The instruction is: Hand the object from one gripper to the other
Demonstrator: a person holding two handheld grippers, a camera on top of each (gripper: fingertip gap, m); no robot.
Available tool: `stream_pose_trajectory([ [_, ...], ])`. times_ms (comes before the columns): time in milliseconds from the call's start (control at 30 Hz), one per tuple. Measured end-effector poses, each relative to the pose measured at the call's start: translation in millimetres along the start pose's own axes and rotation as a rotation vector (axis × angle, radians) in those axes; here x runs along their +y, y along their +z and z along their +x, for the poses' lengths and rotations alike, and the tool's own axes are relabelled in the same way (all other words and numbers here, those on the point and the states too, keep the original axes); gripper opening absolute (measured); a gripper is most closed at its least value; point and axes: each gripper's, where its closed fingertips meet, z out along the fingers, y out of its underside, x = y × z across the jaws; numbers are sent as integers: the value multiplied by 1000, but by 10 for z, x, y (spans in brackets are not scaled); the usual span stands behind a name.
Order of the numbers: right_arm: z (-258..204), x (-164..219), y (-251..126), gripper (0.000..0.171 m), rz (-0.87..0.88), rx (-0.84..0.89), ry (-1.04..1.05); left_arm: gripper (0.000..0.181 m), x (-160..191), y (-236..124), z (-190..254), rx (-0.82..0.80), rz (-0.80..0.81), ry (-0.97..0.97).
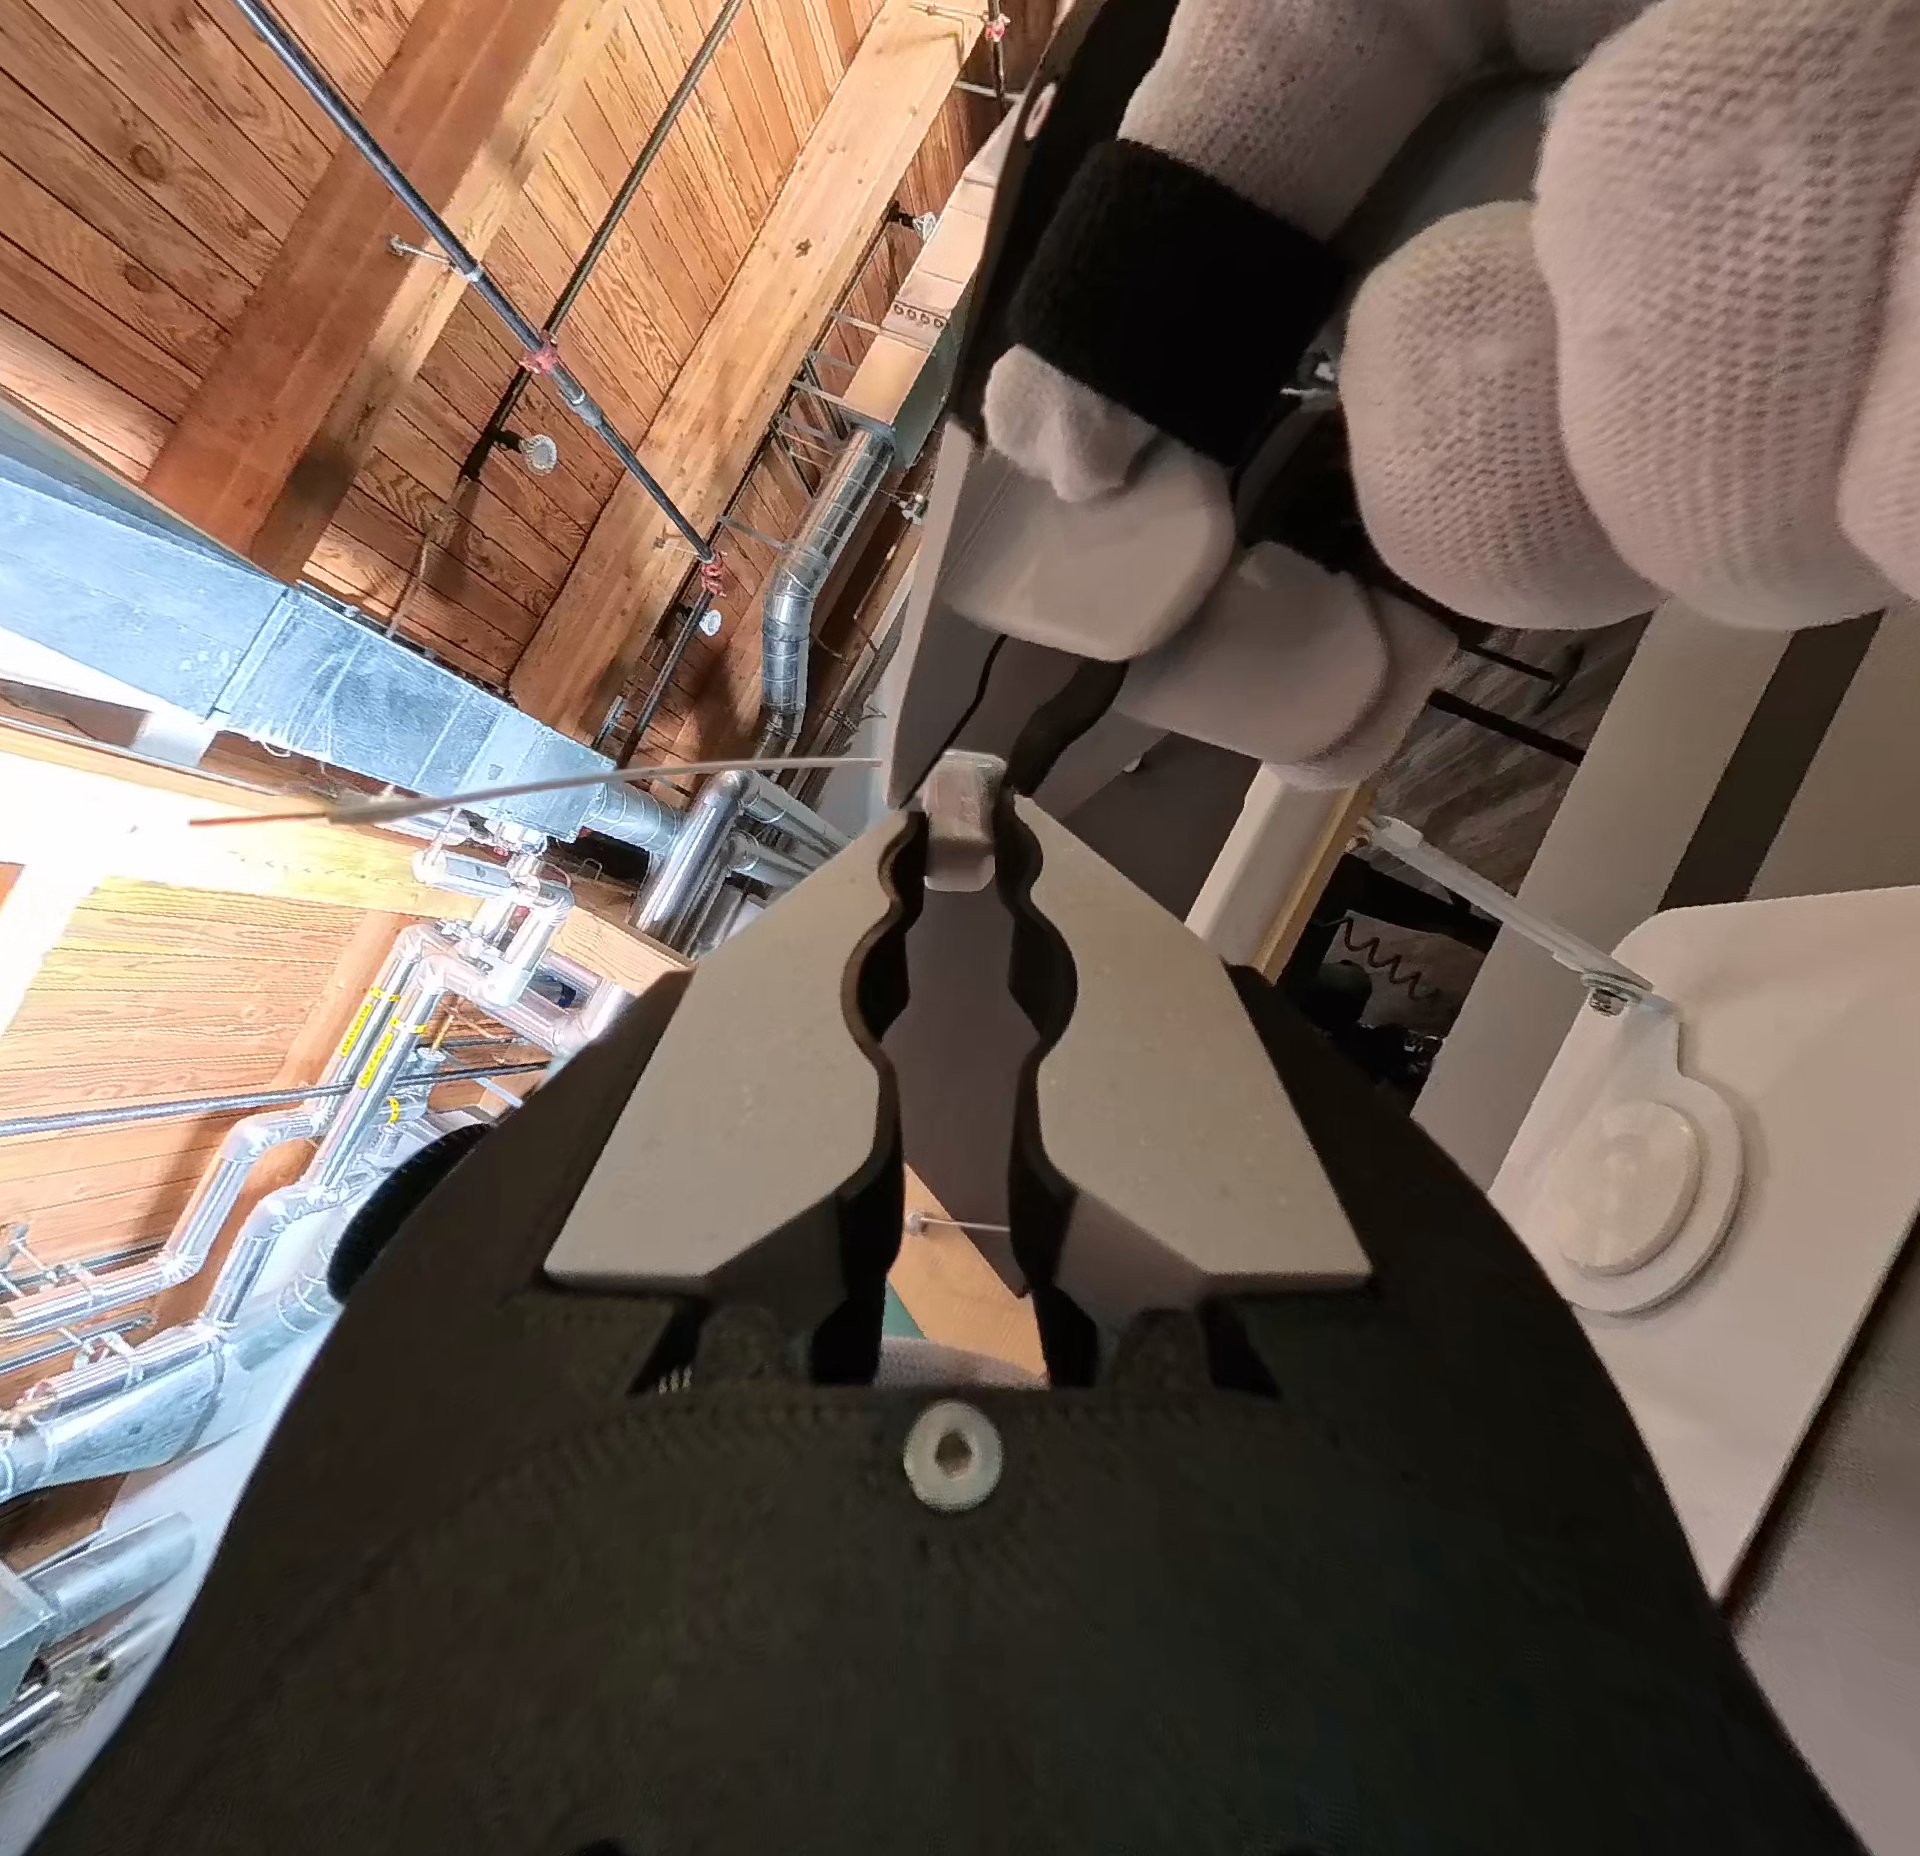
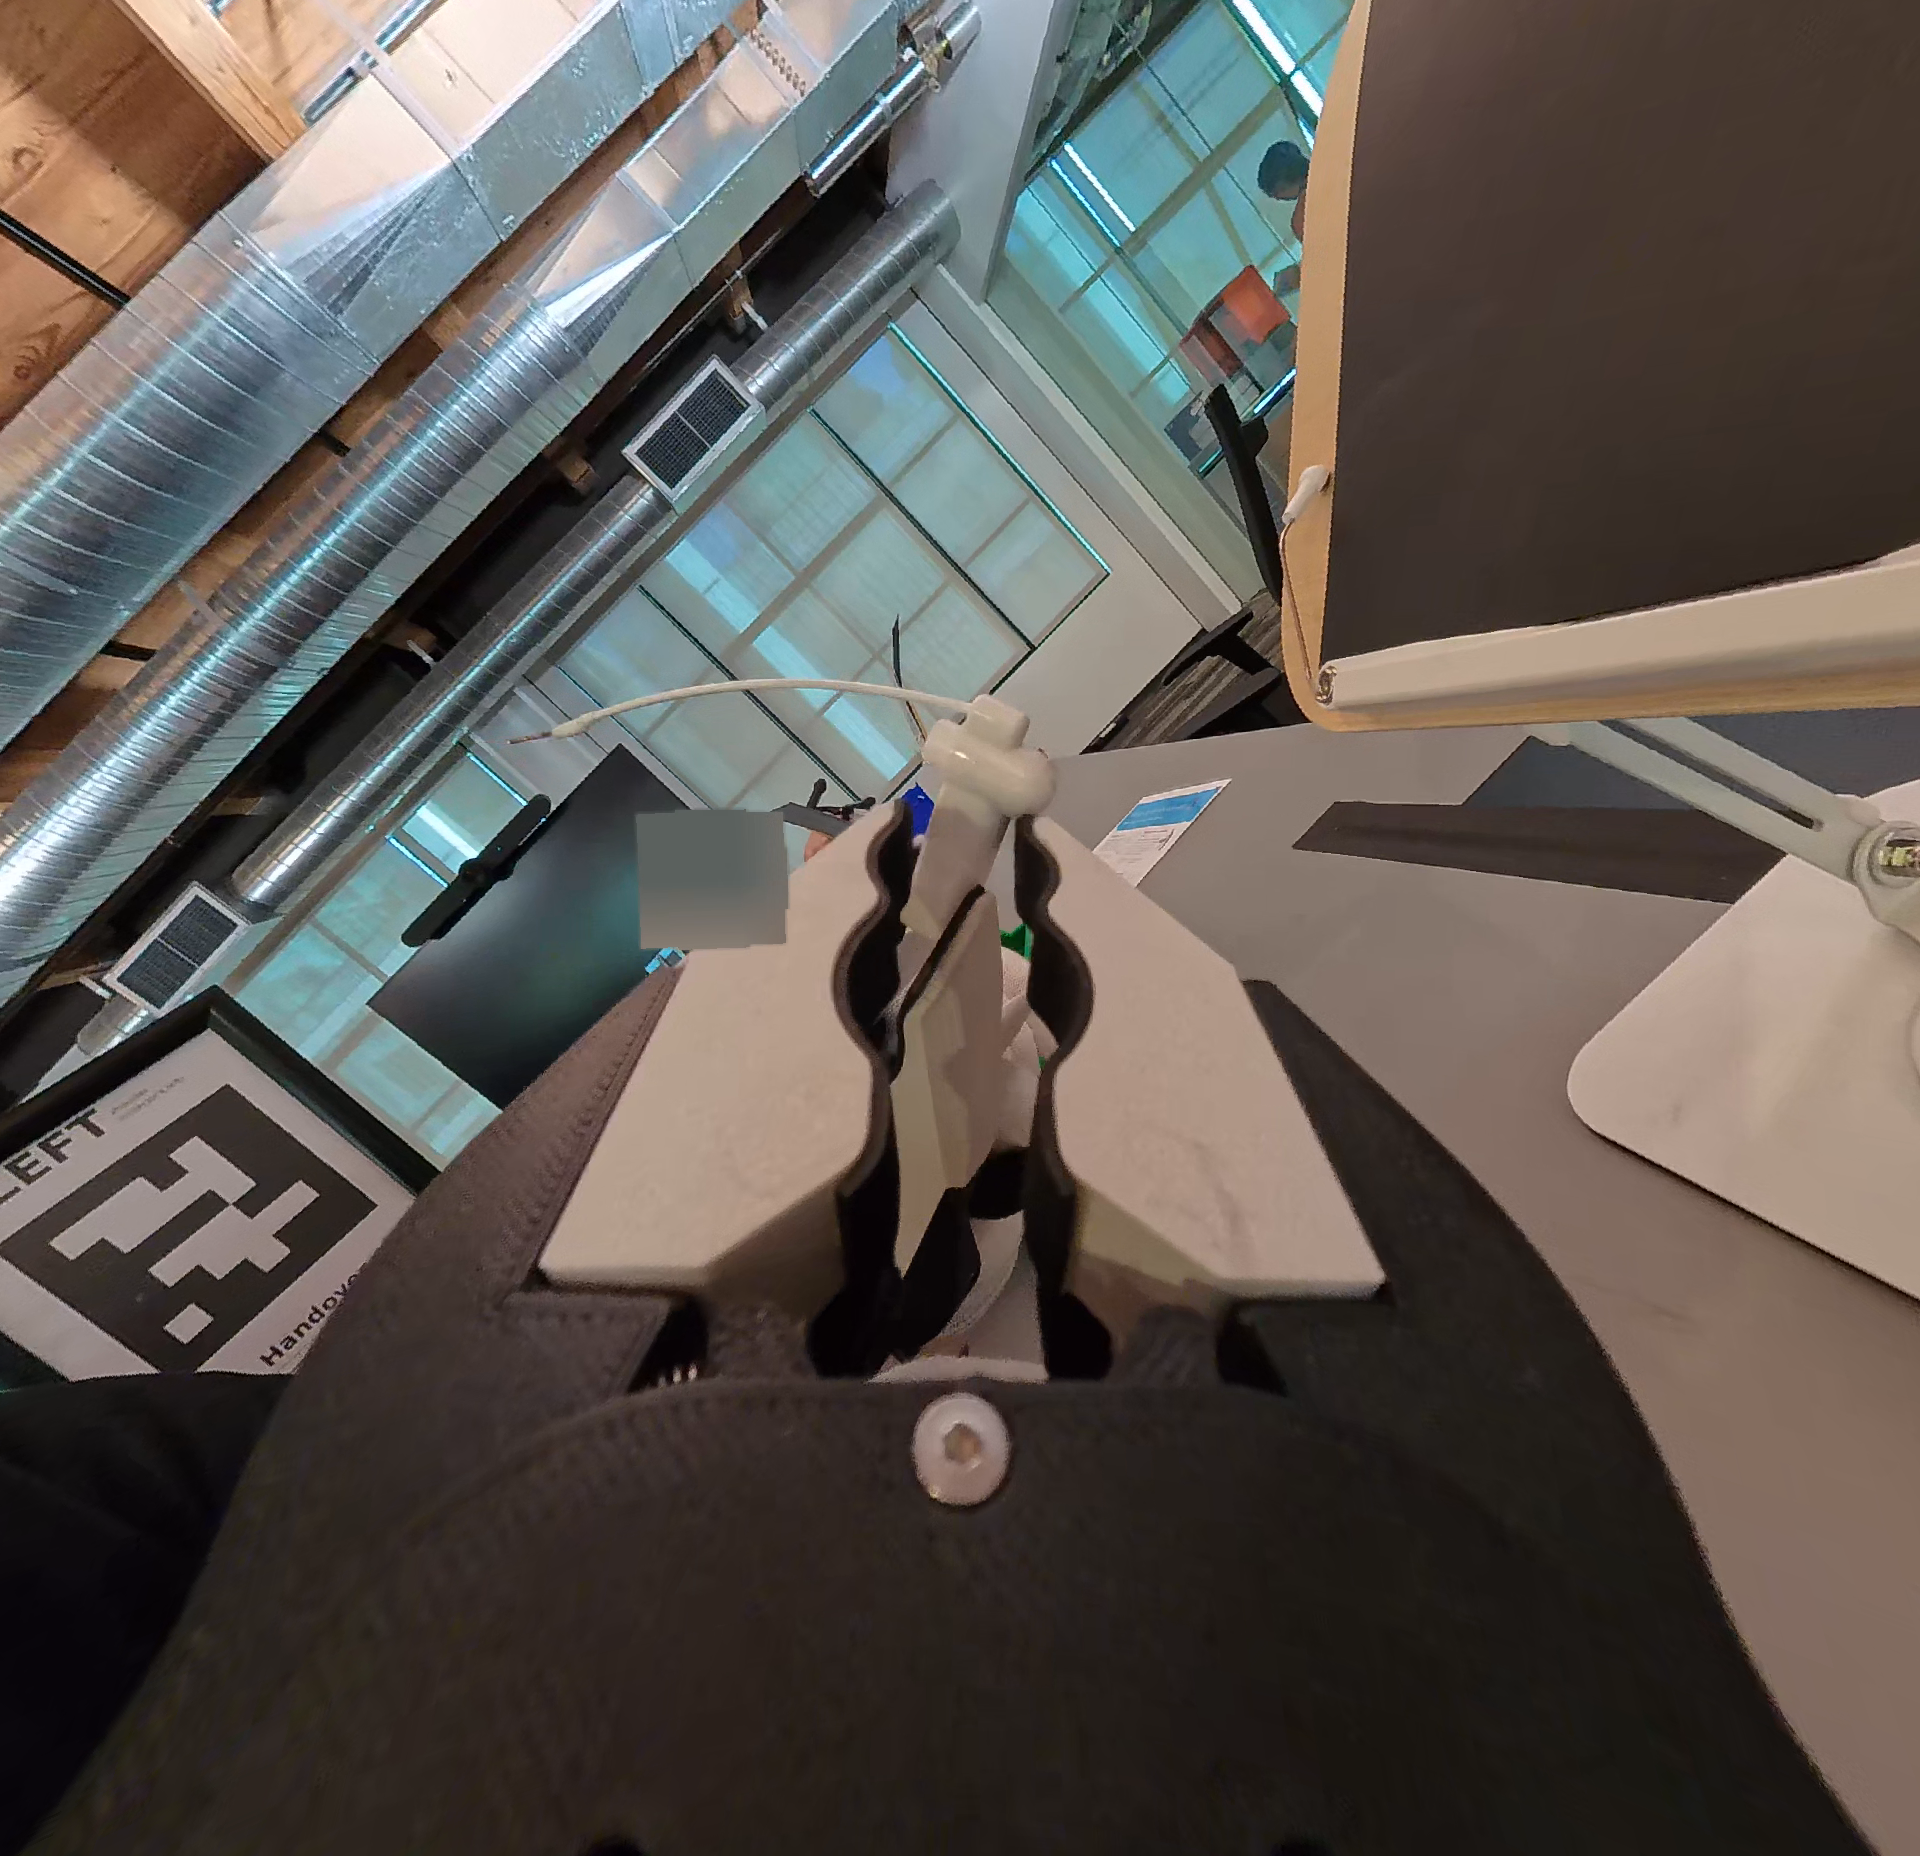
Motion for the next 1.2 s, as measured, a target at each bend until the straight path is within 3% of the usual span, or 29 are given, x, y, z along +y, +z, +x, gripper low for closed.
stream_pose_trajectory([
  [267, 70, -61, -31, 40, 20, 41, -44, 11, 13, 12, -10, 103, -1, -111],
  [467, 40, -206, -123, 44, 33, 99, -237, 11, 109, 1, -59, 271, -32, -187],
  [567, -68, -260, -174, 41, 13, 115, -456, 11, 163, -46, -76, 391, -66, -241],
  [700, -225, -96, -185, 30, -123, 172, -1006, 11, 238, -144, -55, 519, -121, -237],
  [833, -123, 157, -157, 38, -300, 275, -1456, 11, 234, -229, 1, 603, -143, -222],
  [1033, 26, 297, -95, 47, -383, 353, -1782, 11, 140, -337, 48, 693, -142, -226],
  [1200, 131, 416, -104, 39, -484, 361, -1985, 11, 111, -432, 87, 757, -148, -204],
])
